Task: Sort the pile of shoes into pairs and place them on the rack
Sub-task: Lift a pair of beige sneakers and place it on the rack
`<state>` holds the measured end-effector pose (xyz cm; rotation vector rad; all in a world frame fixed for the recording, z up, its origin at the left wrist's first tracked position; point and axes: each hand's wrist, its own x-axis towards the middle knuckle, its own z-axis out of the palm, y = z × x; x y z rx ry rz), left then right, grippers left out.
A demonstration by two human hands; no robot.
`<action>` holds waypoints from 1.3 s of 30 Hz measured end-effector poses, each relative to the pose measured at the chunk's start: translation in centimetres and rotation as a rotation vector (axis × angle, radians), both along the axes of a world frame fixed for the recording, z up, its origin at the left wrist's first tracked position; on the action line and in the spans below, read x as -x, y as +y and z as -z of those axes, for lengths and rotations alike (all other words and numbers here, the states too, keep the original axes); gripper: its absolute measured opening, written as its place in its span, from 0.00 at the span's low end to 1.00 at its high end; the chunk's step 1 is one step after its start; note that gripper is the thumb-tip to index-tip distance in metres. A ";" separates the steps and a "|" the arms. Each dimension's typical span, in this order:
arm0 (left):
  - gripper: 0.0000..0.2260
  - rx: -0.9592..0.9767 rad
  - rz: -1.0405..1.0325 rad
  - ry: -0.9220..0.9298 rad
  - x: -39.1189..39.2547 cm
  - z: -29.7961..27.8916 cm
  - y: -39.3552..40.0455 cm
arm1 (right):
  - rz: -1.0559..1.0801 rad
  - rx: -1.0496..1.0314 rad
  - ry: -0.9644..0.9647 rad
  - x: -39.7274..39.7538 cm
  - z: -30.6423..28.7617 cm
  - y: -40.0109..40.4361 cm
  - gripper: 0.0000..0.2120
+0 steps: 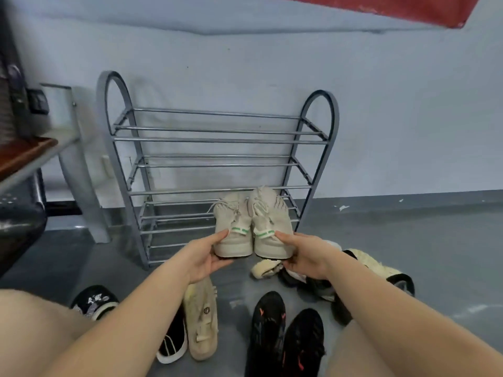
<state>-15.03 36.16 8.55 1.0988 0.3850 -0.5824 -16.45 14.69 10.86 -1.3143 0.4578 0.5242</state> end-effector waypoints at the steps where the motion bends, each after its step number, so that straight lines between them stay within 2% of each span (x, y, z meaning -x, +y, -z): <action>1: 0.10 -0.005 -0.009 -0.009 0.2 -0.7 0.1 | -0.012 0.007 -0.015 0.2 -0.7 0.0 0.08; 7: 0.13 0.020 -0.051 -0.105 1.7 -4.3 0.0 | -0.042 0.025 -0.106 1.4 -4.6 -0.1 0.08; 13: 0.13 0.075 -0.116 -0.167 2.4 -8.1 0.6 | -0.057 0.018 -0.203 1.4 -8.4 0.5 0.18; 23: 0.15 0.099 -0.163 -0.252 2.0 -13.2 3.0 | -0.081 -0.036 -0.297 -0.1 -13.1 2.9 0.12; 29: 0.15 0.081 -0.225 -0.275 -0.8 -13.9 5.4 | -0.067 -0.055 -0.323 -3.1 -13.4 6.1 0.19; 35: 0.13 0.028 -0.279 -0.262 -5.0 -12.7 8.1 | -0.042 -0.097 -0.271 -7.3 -12.4 10.0 0.16; 39: 0.14 0.022 -0.329 -0.254 -8.4 -12.2 10.1 | -0.034 -0.081 -0.250 -11.1 -11.9 12.6 0.10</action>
